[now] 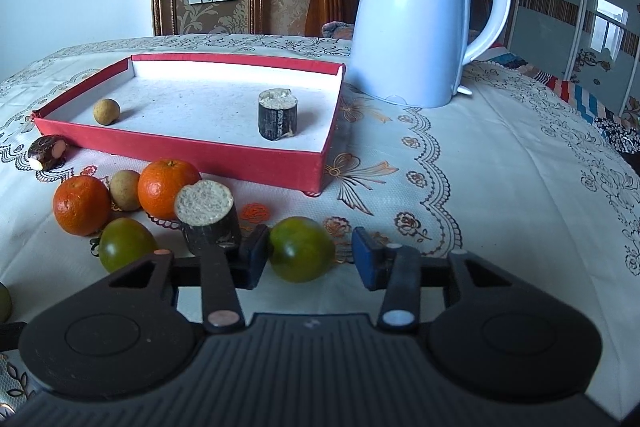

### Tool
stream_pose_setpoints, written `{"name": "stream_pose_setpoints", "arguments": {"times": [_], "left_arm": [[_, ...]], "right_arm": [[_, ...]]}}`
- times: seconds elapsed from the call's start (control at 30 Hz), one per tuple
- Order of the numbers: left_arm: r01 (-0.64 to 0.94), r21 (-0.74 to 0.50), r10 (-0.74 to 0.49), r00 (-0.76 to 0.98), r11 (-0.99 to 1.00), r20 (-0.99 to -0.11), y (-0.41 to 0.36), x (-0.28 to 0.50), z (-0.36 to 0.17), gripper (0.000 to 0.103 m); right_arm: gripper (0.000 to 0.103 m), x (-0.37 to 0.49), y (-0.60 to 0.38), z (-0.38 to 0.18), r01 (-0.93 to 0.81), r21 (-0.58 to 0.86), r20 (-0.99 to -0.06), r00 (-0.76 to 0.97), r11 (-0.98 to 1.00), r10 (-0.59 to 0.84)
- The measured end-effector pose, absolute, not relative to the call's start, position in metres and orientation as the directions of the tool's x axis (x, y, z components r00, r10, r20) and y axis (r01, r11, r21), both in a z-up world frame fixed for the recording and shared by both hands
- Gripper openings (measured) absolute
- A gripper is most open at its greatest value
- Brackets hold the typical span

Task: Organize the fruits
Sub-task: 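Close the left gripper on the green cucumber chunk while the right grasps a green round fruit, then carry the cucumber chunk and green fruit into the red tray with both grippers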

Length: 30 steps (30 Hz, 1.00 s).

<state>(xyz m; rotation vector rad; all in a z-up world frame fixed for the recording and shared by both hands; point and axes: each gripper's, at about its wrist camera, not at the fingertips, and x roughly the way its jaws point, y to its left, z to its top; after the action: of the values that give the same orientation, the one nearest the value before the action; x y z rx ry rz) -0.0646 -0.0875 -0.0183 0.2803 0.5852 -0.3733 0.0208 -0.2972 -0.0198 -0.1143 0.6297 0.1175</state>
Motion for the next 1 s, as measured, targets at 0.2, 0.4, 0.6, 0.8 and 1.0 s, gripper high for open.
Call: {"name": "stream_pose_setpoints", "arguments": {"times": [0.2,0.4,0.6,0.8,1.0], "left_arm": [[0.43,0.154,-0.271,0.769,0.89,-0.579,-0.089,-0.073,-0.017,0.089],[0.444,0.161,-0.278,0.763,0.881,-0.584,-0.09,-0.076,-0.016,0.089],[0.429,0.133,-0.271,0.751,0.894,-0.602,-0.085,-0.078,-0.014,0.062],[0.421,0.065,-0.296,0.73,0.905,-0.615,-0.083,-0.079,-0.014,0.042],[0.395,0.057,-0.281,0.74,0.917,-0.611,-0.083,-0.082,-0.014,0.036]], "right_arm": [[0.042,0.021,-0.298,-0.02,-0.144,-0.067,-0.593,0.802,0.987,0.077],[0.042,0.022,-0.299,-0.02,-0.144,-0.06,-0.594,0.8,0.988,0.081],[0.042,0.023,-0.3,-0.02,-0.144,-0.052,-0.595,0.799,0.988,0.085],[0.042,0.022,-0.3,-0.02,-0.144,-0.053,-0.595,0.799,0.988,0.085],[0.041,0.022,-0.3,-0.02,-0.144,-0.052,-0.595,0.8,0.988,0.085]]}}
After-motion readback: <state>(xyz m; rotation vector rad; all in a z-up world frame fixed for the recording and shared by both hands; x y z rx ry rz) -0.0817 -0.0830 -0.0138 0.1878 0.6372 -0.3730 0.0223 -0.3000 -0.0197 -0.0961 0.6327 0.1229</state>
